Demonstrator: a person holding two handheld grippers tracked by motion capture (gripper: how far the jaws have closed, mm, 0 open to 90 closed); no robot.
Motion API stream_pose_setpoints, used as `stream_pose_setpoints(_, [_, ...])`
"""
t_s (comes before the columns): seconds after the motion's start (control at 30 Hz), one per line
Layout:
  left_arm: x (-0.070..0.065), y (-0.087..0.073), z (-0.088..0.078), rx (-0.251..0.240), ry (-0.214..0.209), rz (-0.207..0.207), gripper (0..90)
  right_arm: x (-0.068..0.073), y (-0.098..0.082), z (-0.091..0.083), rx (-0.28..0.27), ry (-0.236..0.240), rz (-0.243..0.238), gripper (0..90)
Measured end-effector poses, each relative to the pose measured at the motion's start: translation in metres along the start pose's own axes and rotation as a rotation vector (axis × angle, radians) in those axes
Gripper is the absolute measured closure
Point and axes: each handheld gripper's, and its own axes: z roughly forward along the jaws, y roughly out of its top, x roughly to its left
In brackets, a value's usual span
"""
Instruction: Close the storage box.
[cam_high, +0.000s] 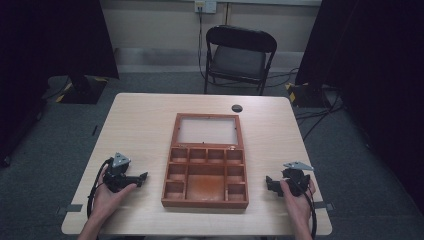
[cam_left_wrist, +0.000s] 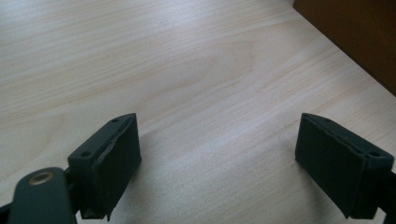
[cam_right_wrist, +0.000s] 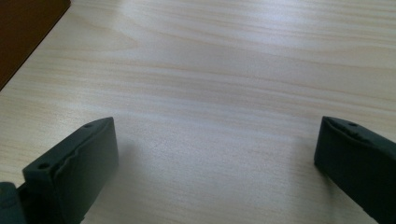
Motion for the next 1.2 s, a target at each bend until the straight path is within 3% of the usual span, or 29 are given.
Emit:
stream_pose_setpoints(0.47, [-0.002,0.001,-0.001,0.002,0.004,-0.006,16.9,0.001,0.000,0.000,-0.001,-0.002,0.004,0.0])
stream_pose_setpoints(0.57, [-0.005,0.003,-0.003,0.025,-0.001,0.003,20.1,0.001,0.001,-0.002,0.004,-0.003,0.001,4.3])
stream_pose_setpoints(0.63, [-0.004,0.005,-0.003,0.045,-0.002,0.011,20.8,0.001,0.003,-0.004,0.009,-0.013,0.012,16.7])
stream_pose_setpoints(0.7, [-0.004,0.008,-0.004,0.062,-0.005,0.017,21.2,-0.001,0.007,-0.005,0.022,-0.006,0.014,15.3])
stream_pose_setpoints(0.8, [-0.004,0.011,-0.005,0.043,-0.017,0.009,21.9,-0.003,0.010,-0.004,0.028,0.029,0.026,17.2])
stream_pose_setpoints(0.87, [-0.004,0.019,-0.007,0.043,-0.038,0.052,21.5,-0.002,0.016,-0.006,0.021,0.035,0.018,16.8])
stream_pose_setpoints(1.07, [-0.003,0.035,-0.004,0.013,-0.068,0.015,20.4,0.000,0.030,-0.005,0.002,0.053,0.018,19.2])
stream_pose_setpoints(1.1, [-0.002,0.039,-0.004,-0.019,-0.074,-0.010,19.8,0.003,0.039,-0.006,-0.007,0.045,-0.007,19.2])
stream_pose_setpoints(1.2, [0.001,0.048,-0.002,-0.021,-0.083,-0.029,19.8,0.006,0.048,-0.005,-0.009,0.057,-0.019,18.5])
